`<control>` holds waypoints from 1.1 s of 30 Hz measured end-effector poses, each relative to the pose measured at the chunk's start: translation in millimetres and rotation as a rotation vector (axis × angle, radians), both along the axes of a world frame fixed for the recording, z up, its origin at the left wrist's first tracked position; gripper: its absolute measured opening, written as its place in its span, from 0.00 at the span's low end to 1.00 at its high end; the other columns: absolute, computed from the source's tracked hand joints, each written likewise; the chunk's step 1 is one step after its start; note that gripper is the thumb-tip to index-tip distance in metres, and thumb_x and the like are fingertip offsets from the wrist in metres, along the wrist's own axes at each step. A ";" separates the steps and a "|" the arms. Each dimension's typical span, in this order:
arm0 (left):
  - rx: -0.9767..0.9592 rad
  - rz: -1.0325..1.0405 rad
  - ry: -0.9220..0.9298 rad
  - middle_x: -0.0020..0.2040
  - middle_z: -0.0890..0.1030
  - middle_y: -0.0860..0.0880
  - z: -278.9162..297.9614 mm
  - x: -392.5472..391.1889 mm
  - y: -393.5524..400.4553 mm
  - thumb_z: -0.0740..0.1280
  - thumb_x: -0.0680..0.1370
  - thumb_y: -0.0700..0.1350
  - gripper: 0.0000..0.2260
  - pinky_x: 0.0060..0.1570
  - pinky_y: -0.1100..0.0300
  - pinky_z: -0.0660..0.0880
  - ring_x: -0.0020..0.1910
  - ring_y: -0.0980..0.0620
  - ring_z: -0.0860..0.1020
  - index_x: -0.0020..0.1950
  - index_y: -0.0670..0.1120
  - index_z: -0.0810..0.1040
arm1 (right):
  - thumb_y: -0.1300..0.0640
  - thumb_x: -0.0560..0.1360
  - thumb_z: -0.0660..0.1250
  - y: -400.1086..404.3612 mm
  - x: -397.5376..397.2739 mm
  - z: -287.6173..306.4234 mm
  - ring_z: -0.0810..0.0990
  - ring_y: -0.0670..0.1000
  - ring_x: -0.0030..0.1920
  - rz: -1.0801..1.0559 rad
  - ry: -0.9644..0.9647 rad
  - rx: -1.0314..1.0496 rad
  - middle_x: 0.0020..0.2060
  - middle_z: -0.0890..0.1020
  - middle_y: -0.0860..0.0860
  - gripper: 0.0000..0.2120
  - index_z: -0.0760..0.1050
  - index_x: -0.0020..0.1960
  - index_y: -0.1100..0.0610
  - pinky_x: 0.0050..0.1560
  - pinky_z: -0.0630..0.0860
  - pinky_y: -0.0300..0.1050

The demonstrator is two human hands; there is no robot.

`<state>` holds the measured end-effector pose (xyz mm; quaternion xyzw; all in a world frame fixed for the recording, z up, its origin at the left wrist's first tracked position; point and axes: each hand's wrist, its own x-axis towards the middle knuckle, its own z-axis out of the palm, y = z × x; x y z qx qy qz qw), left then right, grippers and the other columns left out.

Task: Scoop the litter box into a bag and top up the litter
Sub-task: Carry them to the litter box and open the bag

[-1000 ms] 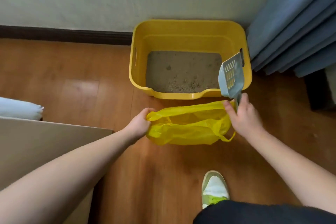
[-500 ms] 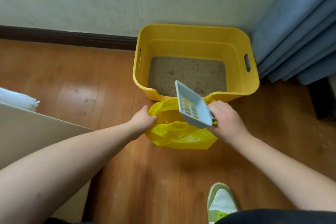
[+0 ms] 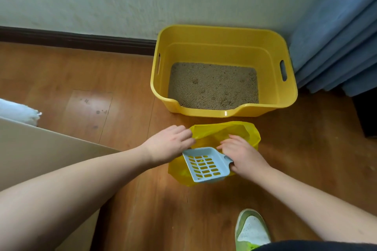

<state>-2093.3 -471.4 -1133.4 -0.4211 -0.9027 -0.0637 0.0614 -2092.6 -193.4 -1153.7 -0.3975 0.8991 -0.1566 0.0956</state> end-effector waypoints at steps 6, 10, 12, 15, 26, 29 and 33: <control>-0.330 -0.271 -0.105 0.50 0.82 0.49 -16.6 4.7 4.5 0.55 0.75 0.42 0.16 0.53 0.55 0.76 0.52 0.47 0.79 0.42 0.47 0.83 | 0.65 0.60 0.69 16.0 1.2 -17.3 0.84 0.52 0.46 0.008 0.021 -0.031 0.34 0.82 0.50 0.05 0.78 0.34 0.57 0.67 0.65 0.47; -0.578 -0.084 -0.261 0.60 0.82 0.45 -21.8 0.1 11.8 0.59 0.77 0.48 0.16 0.69 0.51 0.68 0.64 0.45 0.76 0.51 0.48 0.86 | 0.69 0.57 0.71 18.7 0.3 -24.0 0.82 0.50 0.42 -0.022 -0.001 0.018 0.36 0.83 0.50 0.17 0.80 0.45 0.58 0.66 0.69 0.51; -0.606 0.084 -0.496 0.74 0.68 0.40 -26.1 -3.4 17.5 0.54 0.83 0.53 0.23 0.76 0.48 0.51 0.76 0.42 0.60 0.66 0.39 0.76 | 0.68 0.57 0.71 19.7 -3.1 -25.2 0.82 0.50 0.38 -0.037 -0.008 0.075 0.34 0.83 0.50 0.23 0.79 0.52 0.59 0.64 0.73 0.54; -0.583 0.258 -0.589 0.76 0.66 0.42 -25.2 -12.0 16.6 0.48 0.84 0.57 0.28 0.76 0.52 0.47 0.77 0.44 0.57 0.65 0.38 0.77 | 0.67 0.57 0.73 25.7 -11.6 -33.8 0.82 0.51 0.34 -0.070 -0.037 0.192 0.33 0.83 0.49 0.25 0.79 0.54 0.57 0.64 0.73 0.55; -0.751 0.168 -0.458 0.78 0.49 0.34 -34.5 -34.8 4.0 0.64 0.72 0.66 0.31 0.74 0.39 0.40 0.78 0.35 0.47 0.68 0.48 0.75 | 0.62 0.78 0.55 7.0 -32.0 -22.8 0.80 0.59 0.47 -0.147 -0.208 0.620 0.78 0.43 0.53 0.34 0.46 0.77 0.39 0.41 0.69 0.46; -0.770 0.112 -0.420 0.79 0.46 0.34 -38.4 -38.8 7.6 0.67 0.70 0.66 0.34 0.73 0.36 0.39 0.78 0.35 0.45 0.70 0.49 0.72 | 0.62 0.79 0.54 2.1 -34.2 -23.0 0.81 0.61 0.50 -0.198 -0.227 0.693 0.78 0.44 0.57 0.36 0.40 0.77 0.41 0.42 0.70 0.47; -0.791 0.024 -0.416 0.79 0.41 0.39 -42.0 -47.4 6.7 0.70 0.70 0.62 0.34 0.73 0.34 0.41 0.78 0.38 0.42 0.72 0.49 0.70 | 0.64 0.79 0.51 -3.9 -40.9 -20.0 0.79 0.63 0.56 -0.315 -0.261 0.746 0.77 0.48 0.60 0.34 0.40 0.78 0.45 0.48 0.74 0.51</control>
